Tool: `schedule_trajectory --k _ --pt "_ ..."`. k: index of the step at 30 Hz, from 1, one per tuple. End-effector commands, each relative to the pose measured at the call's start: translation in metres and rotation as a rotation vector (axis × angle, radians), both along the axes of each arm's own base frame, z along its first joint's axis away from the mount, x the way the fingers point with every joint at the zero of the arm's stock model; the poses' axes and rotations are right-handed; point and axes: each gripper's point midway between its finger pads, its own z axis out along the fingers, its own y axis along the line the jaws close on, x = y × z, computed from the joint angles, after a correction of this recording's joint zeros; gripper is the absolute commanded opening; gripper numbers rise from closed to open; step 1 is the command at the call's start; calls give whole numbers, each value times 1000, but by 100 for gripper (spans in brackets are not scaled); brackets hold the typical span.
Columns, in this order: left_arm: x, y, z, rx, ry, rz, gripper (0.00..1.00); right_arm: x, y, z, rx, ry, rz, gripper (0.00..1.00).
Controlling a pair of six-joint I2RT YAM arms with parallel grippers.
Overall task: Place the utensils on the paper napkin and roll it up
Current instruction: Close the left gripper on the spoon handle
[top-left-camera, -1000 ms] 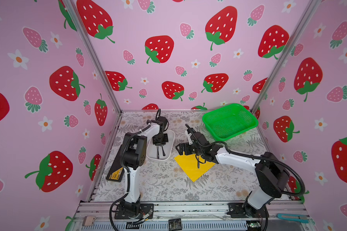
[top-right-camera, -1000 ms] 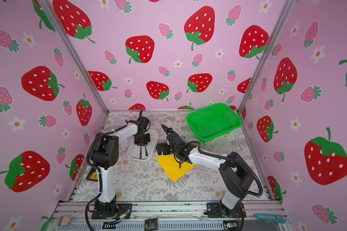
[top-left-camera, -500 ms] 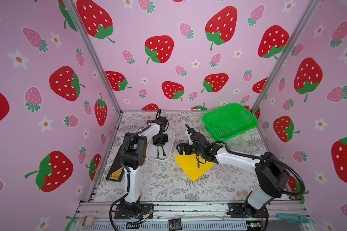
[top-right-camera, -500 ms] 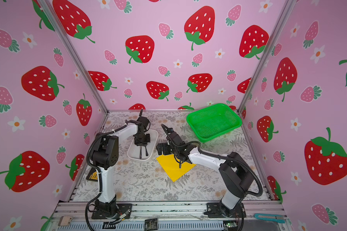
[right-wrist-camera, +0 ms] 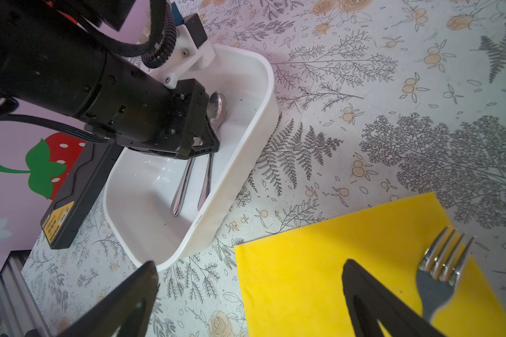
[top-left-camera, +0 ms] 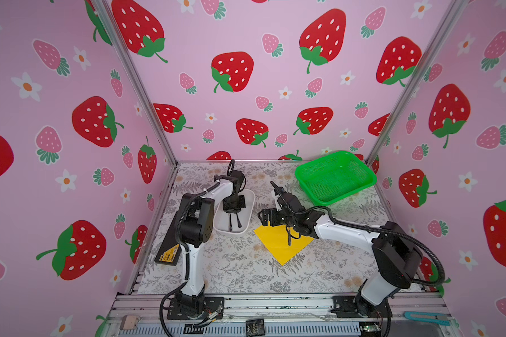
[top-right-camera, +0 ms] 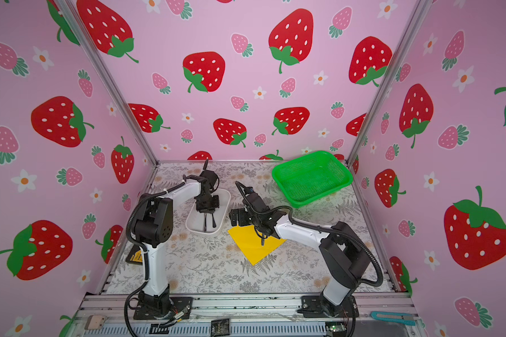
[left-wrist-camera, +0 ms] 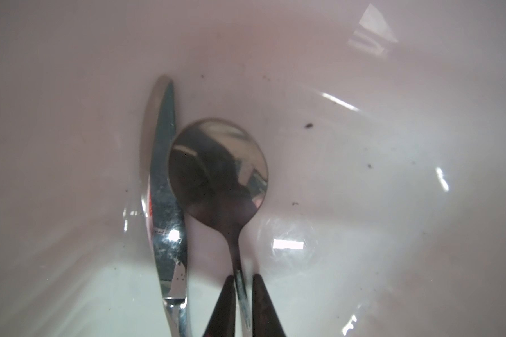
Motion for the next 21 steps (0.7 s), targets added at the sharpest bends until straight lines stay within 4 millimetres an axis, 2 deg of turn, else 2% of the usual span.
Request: schedule_trajectory --k 1,12,17,21 --pt "-16 5 -26 18 105 -6 16 3 -3 -2 -14 4 -23 100" --pt "-17 10 -37 14 121 16 12 5 -3 -3 -13 8 -26 100" --pt "-18 6 -40 -12 122 18 7 4 -3 -3 -17 12 -23 100" --pt "-17 5 -39 -14 117 16 7 4 -5 -5 -25 13 -28 100"
